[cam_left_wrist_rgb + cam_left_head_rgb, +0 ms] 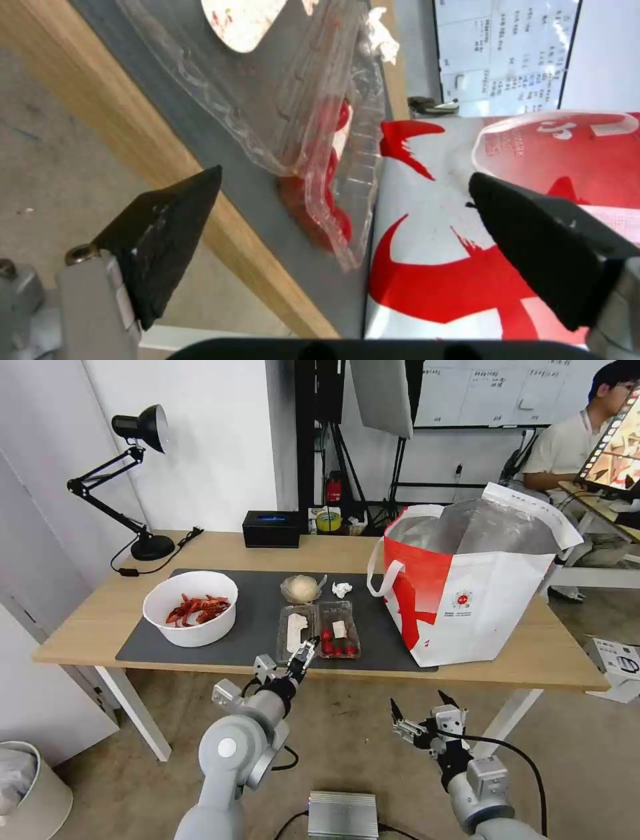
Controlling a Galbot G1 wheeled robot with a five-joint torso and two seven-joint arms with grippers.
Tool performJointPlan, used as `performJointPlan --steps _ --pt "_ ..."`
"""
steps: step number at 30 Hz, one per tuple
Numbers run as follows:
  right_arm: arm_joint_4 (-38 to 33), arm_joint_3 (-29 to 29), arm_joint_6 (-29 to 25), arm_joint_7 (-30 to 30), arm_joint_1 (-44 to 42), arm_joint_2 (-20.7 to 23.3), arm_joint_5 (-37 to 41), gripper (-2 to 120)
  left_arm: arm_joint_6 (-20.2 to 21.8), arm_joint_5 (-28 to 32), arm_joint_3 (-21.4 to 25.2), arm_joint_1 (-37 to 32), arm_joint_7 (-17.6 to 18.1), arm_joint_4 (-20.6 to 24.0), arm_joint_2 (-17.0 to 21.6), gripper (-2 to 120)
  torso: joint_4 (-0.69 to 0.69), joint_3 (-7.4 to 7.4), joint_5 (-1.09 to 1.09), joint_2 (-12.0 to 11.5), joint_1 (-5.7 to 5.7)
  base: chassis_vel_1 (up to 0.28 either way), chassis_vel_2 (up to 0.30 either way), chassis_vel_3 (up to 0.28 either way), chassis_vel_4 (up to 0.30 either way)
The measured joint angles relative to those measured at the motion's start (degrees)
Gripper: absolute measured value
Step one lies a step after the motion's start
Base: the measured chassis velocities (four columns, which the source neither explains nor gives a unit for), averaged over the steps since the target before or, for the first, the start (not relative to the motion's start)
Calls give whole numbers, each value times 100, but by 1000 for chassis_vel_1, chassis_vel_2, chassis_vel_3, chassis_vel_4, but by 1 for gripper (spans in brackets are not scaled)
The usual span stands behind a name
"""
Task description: Pick up the trash from the table and place it into the takeout bag.
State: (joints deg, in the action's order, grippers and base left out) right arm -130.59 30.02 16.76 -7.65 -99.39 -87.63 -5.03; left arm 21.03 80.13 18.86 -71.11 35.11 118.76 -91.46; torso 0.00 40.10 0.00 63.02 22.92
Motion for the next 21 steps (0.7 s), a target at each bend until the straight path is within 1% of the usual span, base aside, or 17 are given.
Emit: performJointPlan --steps 21 --pt "34 -27 -2 13 -20 -11 -13 100 -126 -2 -55 227 -1 -217 -3 100 0 0 0 0 -1 0 0 0 0"
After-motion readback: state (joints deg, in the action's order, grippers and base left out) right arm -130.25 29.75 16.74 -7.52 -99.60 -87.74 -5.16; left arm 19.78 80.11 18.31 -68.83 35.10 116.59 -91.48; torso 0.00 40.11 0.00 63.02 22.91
